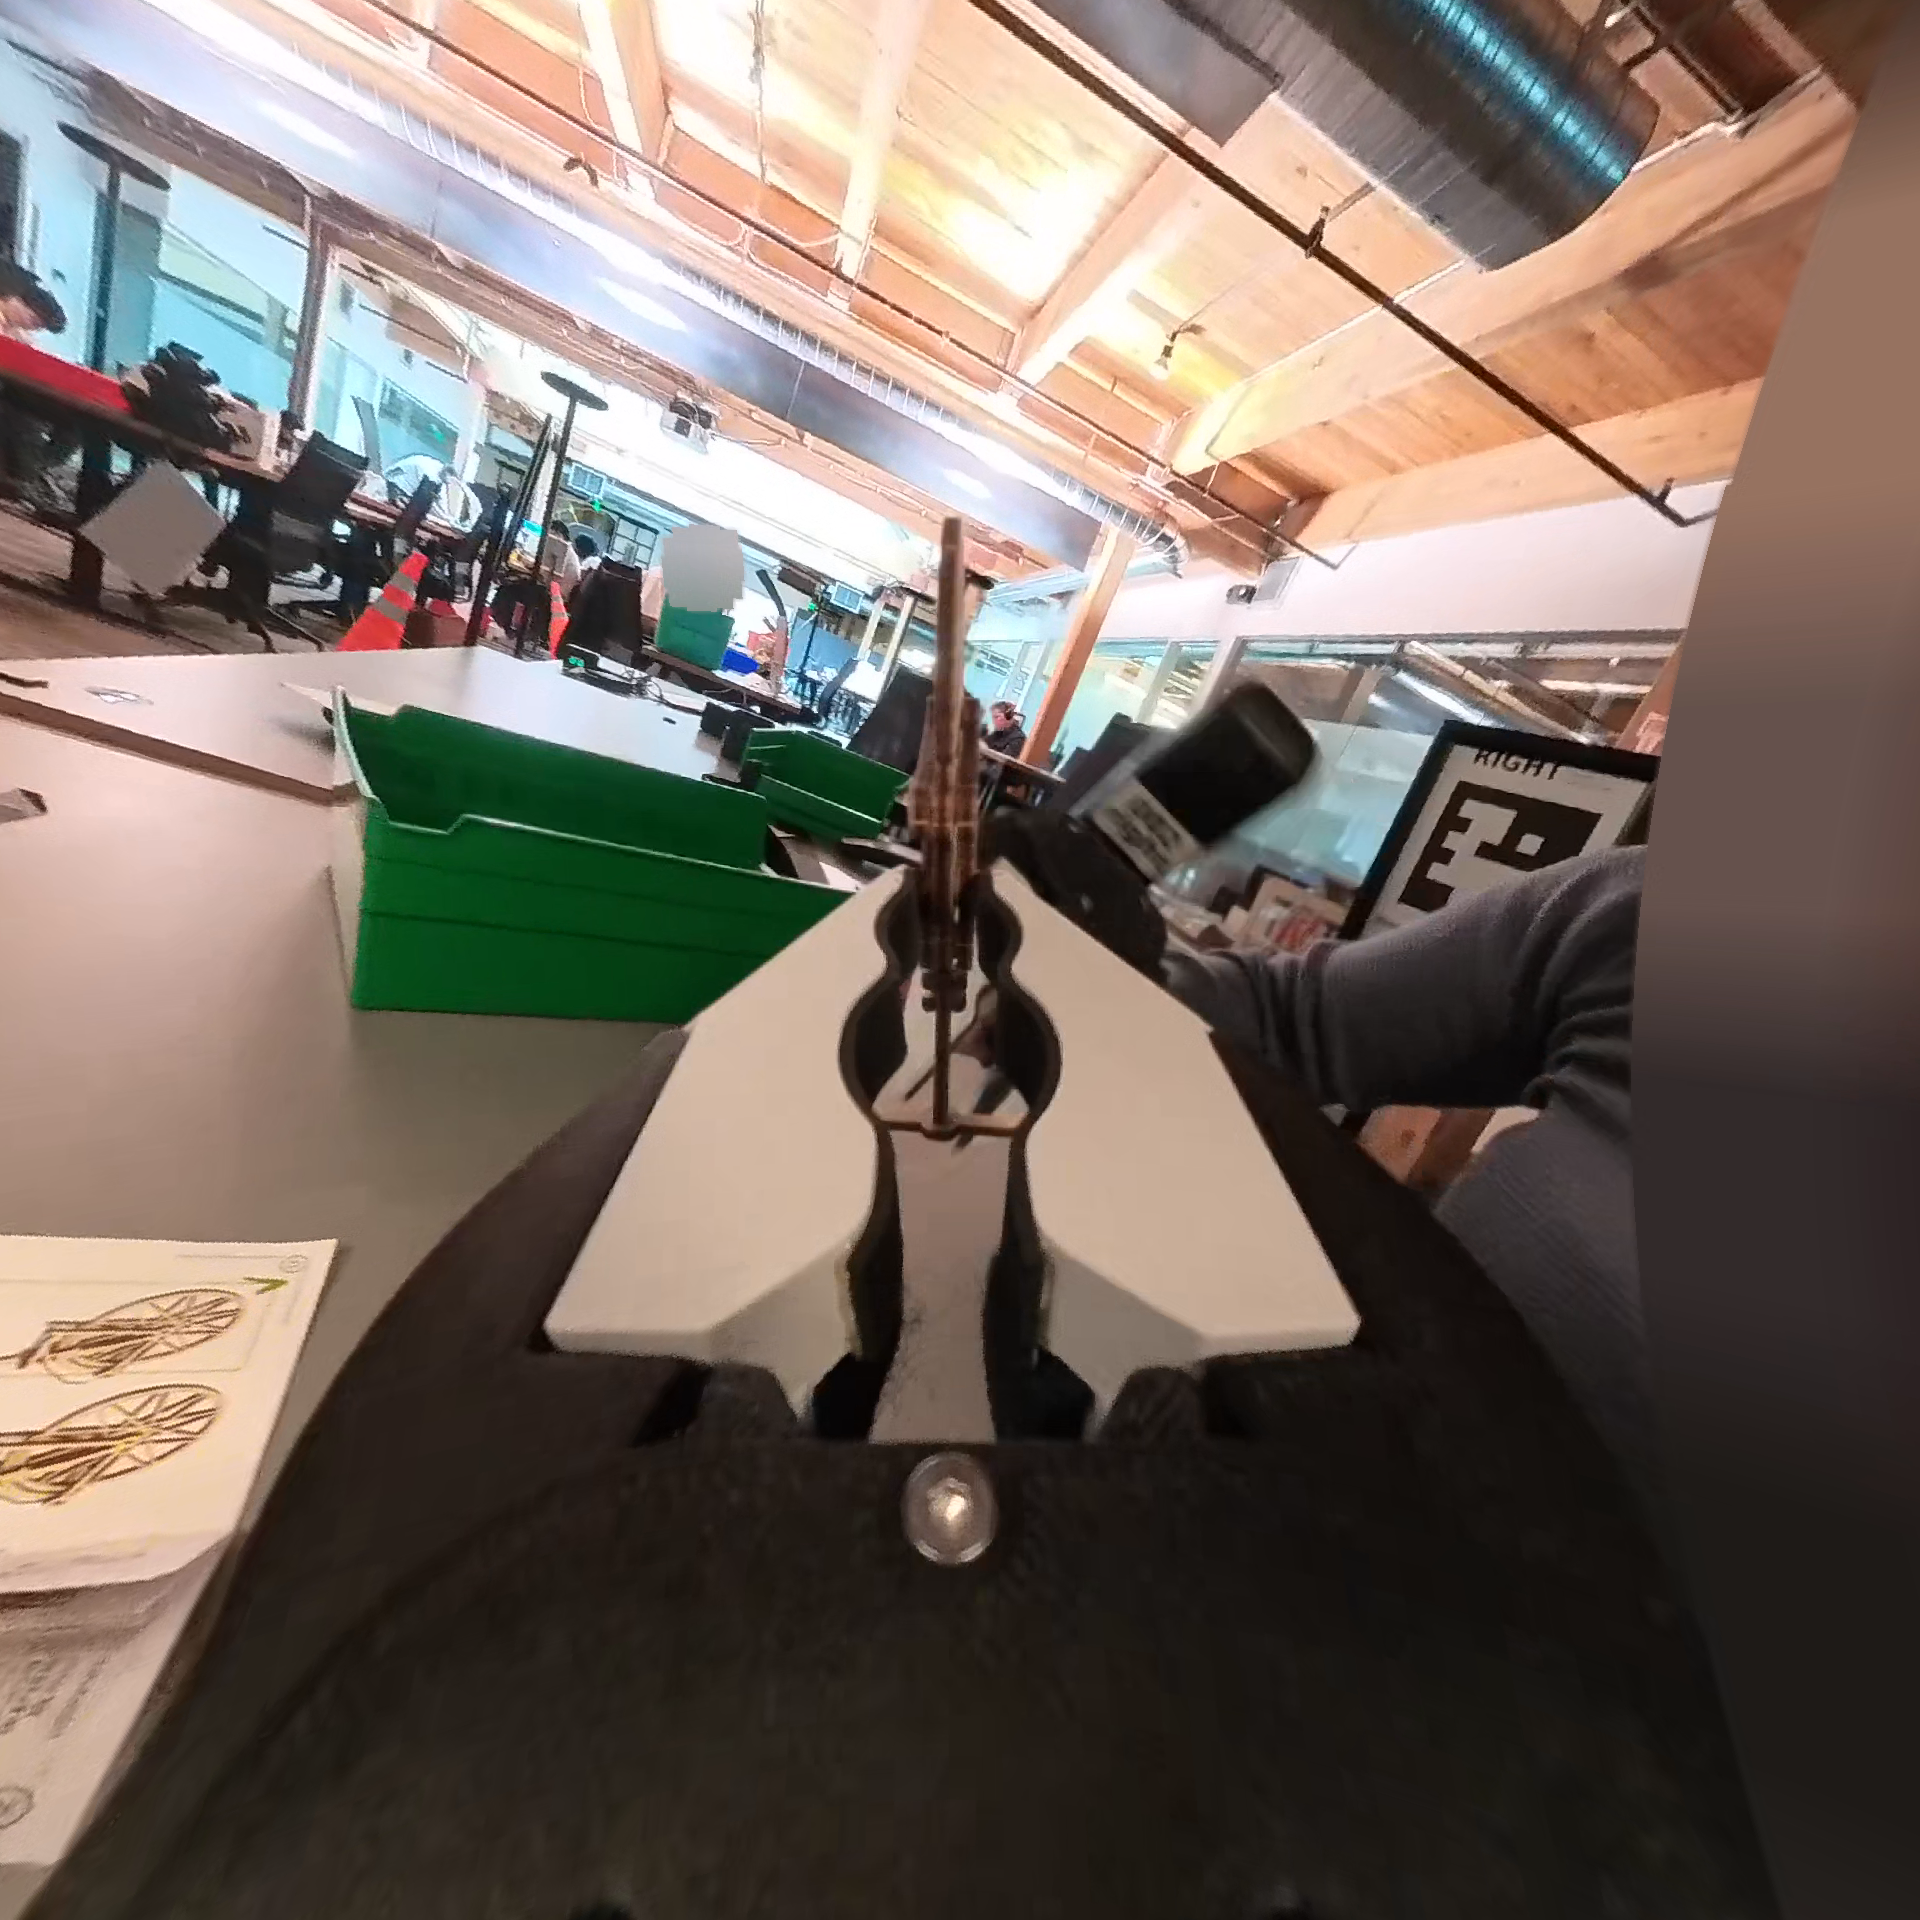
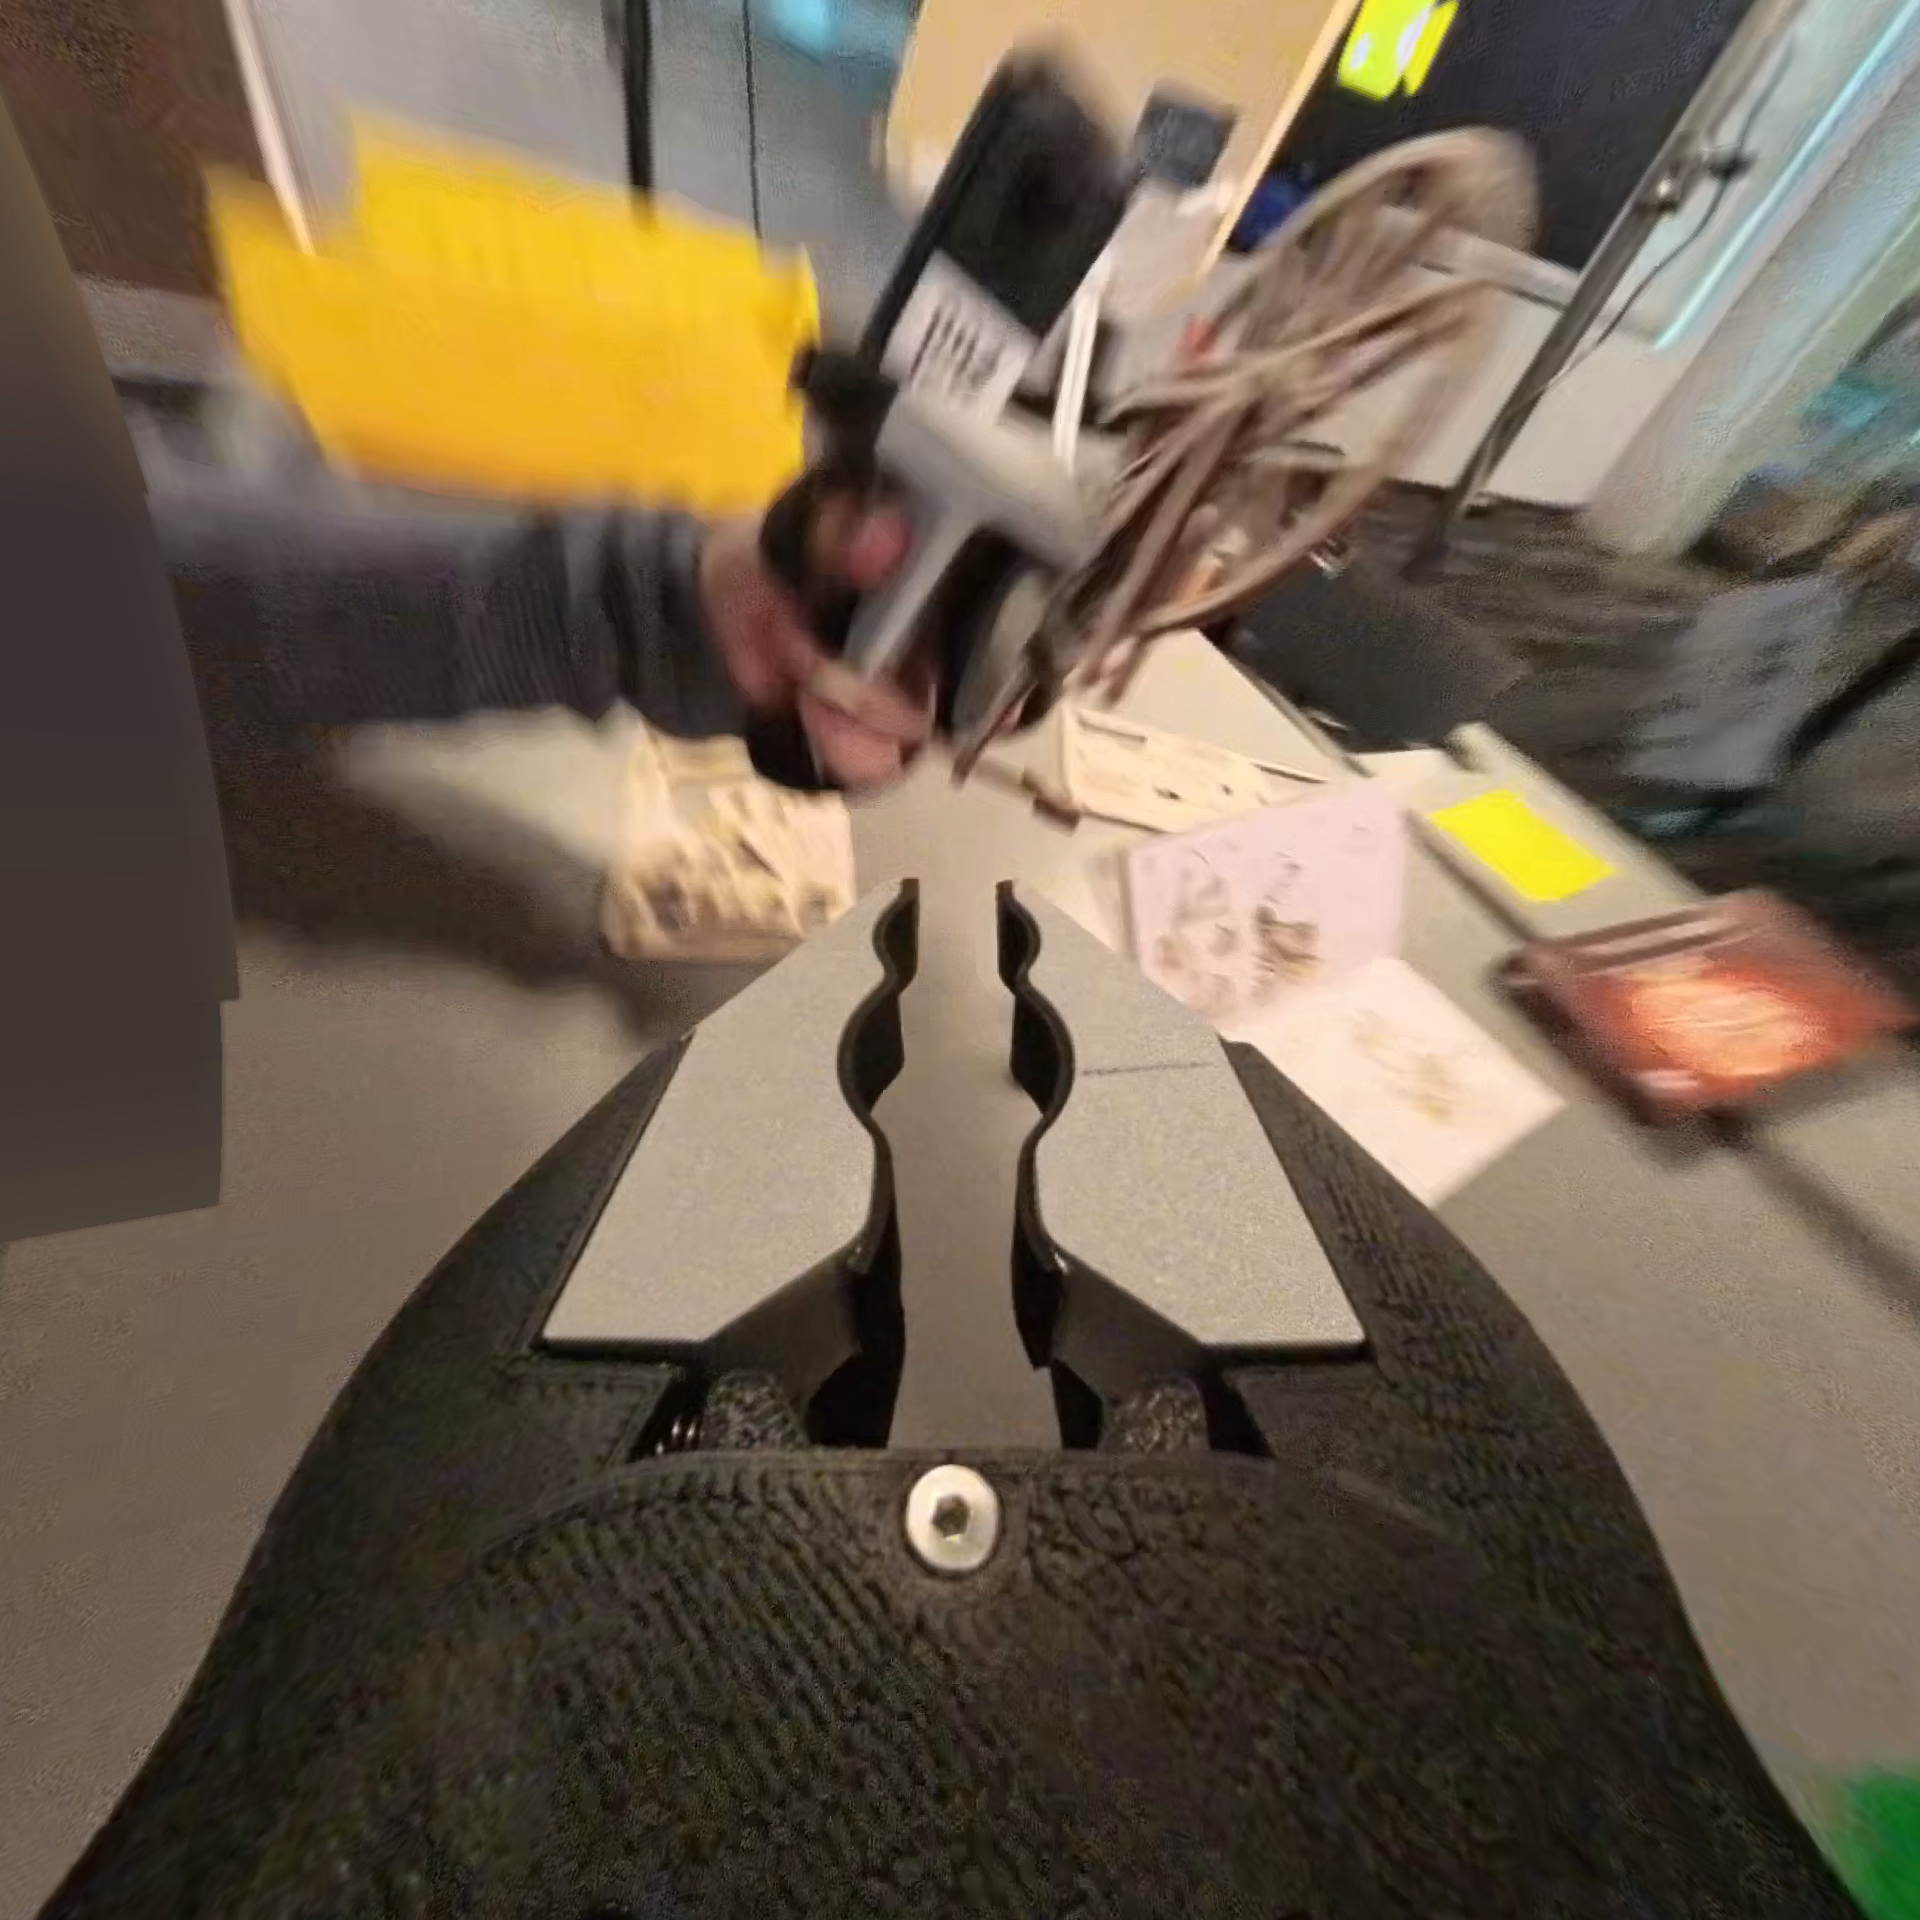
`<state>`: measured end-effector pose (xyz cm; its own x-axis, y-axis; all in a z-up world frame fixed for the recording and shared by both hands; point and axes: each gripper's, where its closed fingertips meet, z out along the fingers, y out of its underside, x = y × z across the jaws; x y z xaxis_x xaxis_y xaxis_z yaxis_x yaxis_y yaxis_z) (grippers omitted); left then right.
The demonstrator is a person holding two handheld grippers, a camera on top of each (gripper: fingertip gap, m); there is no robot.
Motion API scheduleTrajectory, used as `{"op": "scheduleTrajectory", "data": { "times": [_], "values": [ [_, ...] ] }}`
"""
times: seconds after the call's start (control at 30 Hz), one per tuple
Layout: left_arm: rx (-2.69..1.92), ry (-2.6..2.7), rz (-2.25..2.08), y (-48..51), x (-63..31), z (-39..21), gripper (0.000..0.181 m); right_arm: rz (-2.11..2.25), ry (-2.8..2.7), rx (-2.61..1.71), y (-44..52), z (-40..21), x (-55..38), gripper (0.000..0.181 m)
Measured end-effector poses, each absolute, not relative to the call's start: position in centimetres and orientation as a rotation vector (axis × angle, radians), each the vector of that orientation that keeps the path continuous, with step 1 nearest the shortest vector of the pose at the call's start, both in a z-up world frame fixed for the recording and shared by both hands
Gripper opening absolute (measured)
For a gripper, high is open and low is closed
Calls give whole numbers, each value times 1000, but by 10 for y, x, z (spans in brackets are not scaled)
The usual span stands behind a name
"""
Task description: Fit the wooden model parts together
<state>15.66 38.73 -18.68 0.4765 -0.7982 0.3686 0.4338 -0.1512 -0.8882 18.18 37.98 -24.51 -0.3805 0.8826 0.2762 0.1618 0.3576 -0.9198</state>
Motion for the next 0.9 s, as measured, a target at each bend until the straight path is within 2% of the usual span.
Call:
{"op": "scheduleTrajectory", "data": {
  "times": [0.07, 0.17, 0.77, 0.83, 0.9],
  "values": [
    [-1333, 378, -1090, 389, 158, -192, 9, 1441, -1641, -1113, 387, -229, 171, 12],
    [-1330, 387, -1063, 392, 157, -196, 9, 1724, -1614, -1237, 389, -232, 162, 12],
    [-1530, 333, -975, 425, 148, -248, 9, 1784, -1705, -1302, 405, -281, 133, 1],
    [-1616, 284, -877, 433, 137, -258, 27, 1807, -1662, -1382, 415, -288, 128, 1],
    [-1687, 245, -703, 436, 116, -264, 28, 1813, -1616, -1470, 424, -296, 122, 1]
  ]
}}
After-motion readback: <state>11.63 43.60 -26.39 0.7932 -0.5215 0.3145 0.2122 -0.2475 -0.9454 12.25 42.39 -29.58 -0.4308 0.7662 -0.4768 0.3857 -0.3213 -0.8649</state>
